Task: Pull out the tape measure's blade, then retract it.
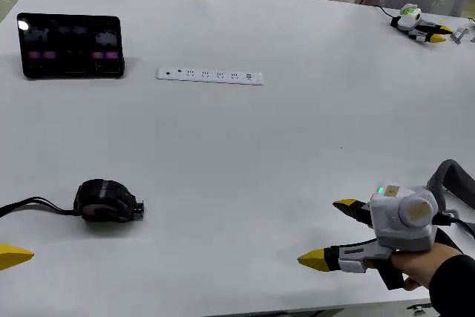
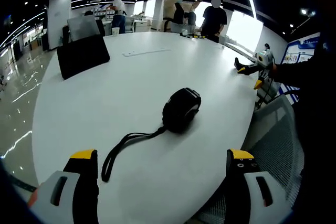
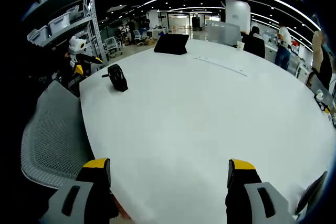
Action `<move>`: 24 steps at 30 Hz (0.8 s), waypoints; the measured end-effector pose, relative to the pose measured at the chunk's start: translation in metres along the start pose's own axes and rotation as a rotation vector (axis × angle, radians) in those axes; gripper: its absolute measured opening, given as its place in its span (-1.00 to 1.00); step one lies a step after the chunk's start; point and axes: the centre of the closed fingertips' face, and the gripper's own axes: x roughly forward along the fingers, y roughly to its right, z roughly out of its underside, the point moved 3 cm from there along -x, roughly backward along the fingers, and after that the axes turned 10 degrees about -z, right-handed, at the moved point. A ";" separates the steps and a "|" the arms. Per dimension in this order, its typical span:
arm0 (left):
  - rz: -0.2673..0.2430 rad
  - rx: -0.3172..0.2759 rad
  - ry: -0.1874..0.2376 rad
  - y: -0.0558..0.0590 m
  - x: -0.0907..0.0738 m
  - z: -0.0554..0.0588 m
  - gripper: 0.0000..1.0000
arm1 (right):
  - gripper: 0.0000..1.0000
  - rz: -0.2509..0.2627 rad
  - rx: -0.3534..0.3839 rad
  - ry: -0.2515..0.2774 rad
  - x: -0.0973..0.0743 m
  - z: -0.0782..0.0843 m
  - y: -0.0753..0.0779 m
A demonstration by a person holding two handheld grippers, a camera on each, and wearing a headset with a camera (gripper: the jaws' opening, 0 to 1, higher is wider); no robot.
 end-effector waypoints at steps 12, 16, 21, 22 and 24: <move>0.007 0.003 -0.001 0.001 -0.003 0.002 0.98 | 0.98 0.000 -0.009 0.001 -0.003 -0.001 -0.005; 0.010 0.002 0.001 0.002 -0.004 0.001 0.98 | 0.98 -0.008 -0.019 0.000 -0.002 -0.003 -0.009; 0.008 -0.006 0.007 0.000 -0.005 0.000 0.98 | 0.98 -0.005 -0.024 0.004 -0.003 -0.005 -0.006; 0.006 -0.001 0.006 -0.001 -0.005 0.001 0.98 | 0.98 -0.003 -0.025 0.004 -0.003 -0.006 -0.005; 0.008 0.000 0.006 -0.001 -0.005 0.000 0.98 | 0.98 0.000 -0.026 0.008 -0.005 -0.008 -0.004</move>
